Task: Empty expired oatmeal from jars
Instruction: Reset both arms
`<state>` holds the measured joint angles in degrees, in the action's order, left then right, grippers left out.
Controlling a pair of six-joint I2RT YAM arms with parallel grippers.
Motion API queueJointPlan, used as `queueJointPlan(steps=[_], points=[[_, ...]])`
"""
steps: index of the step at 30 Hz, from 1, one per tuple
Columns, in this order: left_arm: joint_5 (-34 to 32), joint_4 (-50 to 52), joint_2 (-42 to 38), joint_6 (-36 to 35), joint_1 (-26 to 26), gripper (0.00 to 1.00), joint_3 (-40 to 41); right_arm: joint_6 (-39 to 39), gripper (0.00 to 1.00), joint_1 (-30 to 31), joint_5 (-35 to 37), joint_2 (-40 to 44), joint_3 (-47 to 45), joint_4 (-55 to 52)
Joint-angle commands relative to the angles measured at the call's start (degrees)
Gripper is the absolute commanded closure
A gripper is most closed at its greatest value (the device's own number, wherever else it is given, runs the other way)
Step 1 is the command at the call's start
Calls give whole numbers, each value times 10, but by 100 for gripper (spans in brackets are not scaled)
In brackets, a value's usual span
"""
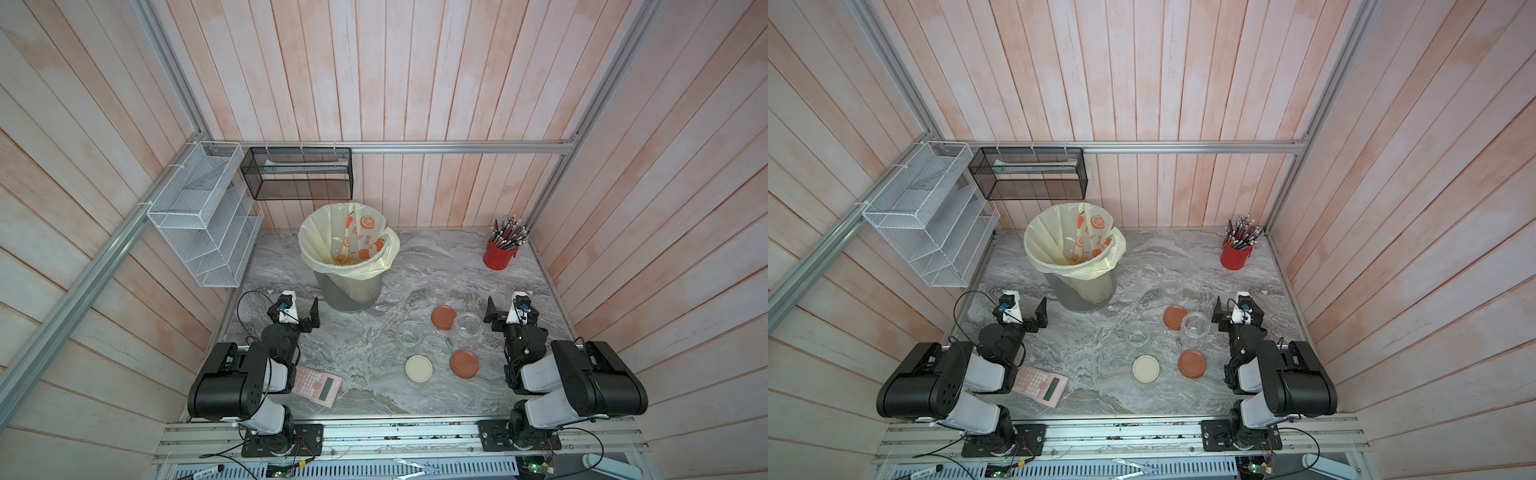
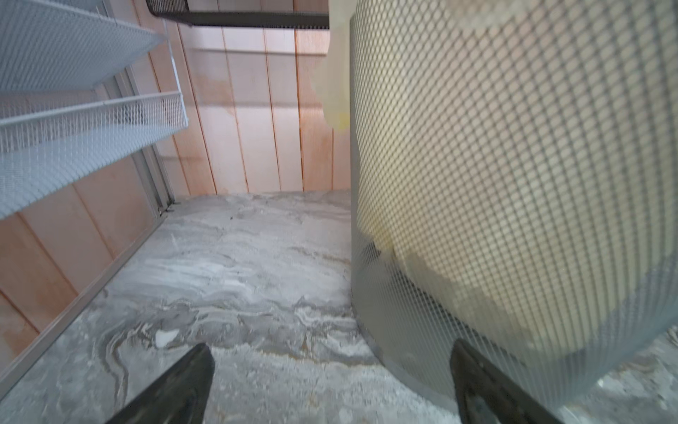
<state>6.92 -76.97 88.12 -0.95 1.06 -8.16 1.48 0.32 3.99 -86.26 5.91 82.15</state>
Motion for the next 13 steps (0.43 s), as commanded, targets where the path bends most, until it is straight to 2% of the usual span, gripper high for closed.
queueJointPlan(steps=[1,5,13], points=[[2,68,-4,-5,2,0,-42,-3,2,2,6,-4,68,-116],[-44,146,2,11,3,0,-88,-14,2,-8,-7,-5,76,-128],[-43,141,1,12,3,0,-85,-18,2,-15,-17,-10,85,-138]])
